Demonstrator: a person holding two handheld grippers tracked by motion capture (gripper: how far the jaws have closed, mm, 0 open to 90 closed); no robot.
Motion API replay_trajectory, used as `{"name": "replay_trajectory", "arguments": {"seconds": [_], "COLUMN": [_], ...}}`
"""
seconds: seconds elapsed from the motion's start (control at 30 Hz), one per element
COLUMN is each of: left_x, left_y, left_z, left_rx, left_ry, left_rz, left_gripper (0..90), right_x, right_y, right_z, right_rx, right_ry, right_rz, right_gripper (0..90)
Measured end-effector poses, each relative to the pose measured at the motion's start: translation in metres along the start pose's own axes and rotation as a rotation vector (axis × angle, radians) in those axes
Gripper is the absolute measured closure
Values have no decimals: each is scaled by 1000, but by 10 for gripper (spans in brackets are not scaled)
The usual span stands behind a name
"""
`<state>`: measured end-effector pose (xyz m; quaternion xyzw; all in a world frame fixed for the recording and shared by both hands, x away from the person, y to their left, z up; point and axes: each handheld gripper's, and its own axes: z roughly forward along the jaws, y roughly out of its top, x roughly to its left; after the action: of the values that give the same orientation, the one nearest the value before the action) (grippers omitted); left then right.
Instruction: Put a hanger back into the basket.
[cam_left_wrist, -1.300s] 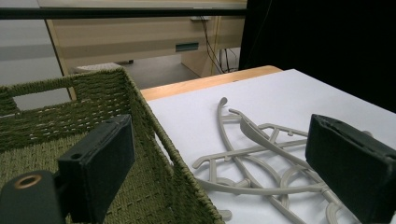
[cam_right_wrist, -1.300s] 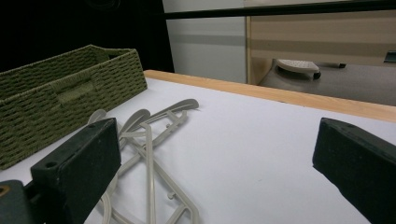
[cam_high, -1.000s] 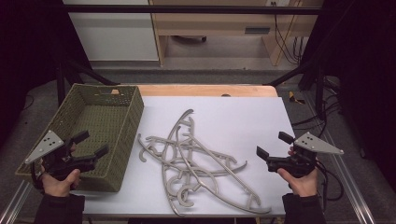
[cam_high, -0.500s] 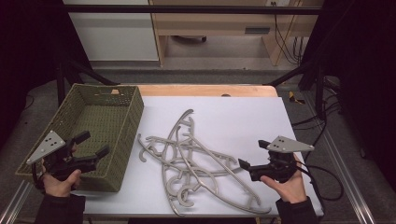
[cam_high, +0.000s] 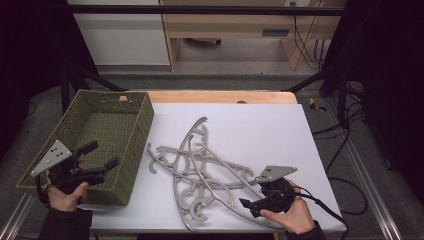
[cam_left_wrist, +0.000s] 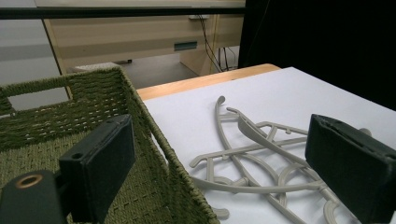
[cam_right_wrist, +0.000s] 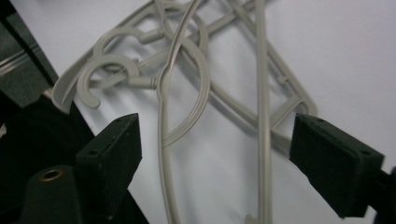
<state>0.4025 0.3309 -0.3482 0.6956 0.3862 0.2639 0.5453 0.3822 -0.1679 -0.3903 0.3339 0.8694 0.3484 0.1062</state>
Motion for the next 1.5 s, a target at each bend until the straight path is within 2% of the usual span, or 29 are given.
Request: {"name": "replay_trajectory", "arguments": {"seconds": [0.1,0.17,0.2,0.23,0.27,0.33,0.37,0.47,0.7,0.73,0.93,1.07,1.3,1.4,1.5], "left_x": [0,0,0,0,0,0,0,0,-1,-2,-3,-5,-6,-7,-7], "left_y": [0,0,0,0,0,0,0,0,-1,-1,-1,-2,-2,-2,-2], "left_z": [1,1,0,0,0,0,0,0,2,2,4,6,7,8,9], "left_rx": [0,0,-1,-1,-1,-3,-4,-4,3,4,16,23,24,26,30], "left_ry": [0,1,2,2,1,2,1,0,-2,-5,-8,-15,-16,-18,-20], "left_rz": [1,0,-2,-2,-2,-1,-1,0,6,2,15,20,19,20,22], "left_gripper": [83,83,83,83,83,83,83,84,84,85,85,85,86,87,87], "right_x": [3,7,10,10,13,15,16,20,21,22,23,23,22,21,20], "right_y": [0,1,1,1,0,0,-1,-2,-5,-6,-8,-9,-9,-8,-8], "right_z": [4,12,14,14,22,25,29,41,54,58,68,73,76,76,76], "right_rx": [28,63,86,86,115,133,142,191,244,266,307,327,323,321,322], "right_ry": [8,40,43,43,59,63,71,83,82,82,102,97,106,120,121], "right_rz": [1,-23,-16,-16,-48,-42,-59,-72,-78,-73,-70,-67,-60,-60,-53], "right_gripper": [240,283,299,299,328,350,361,413,489,516,616,651,731,803,806]}}
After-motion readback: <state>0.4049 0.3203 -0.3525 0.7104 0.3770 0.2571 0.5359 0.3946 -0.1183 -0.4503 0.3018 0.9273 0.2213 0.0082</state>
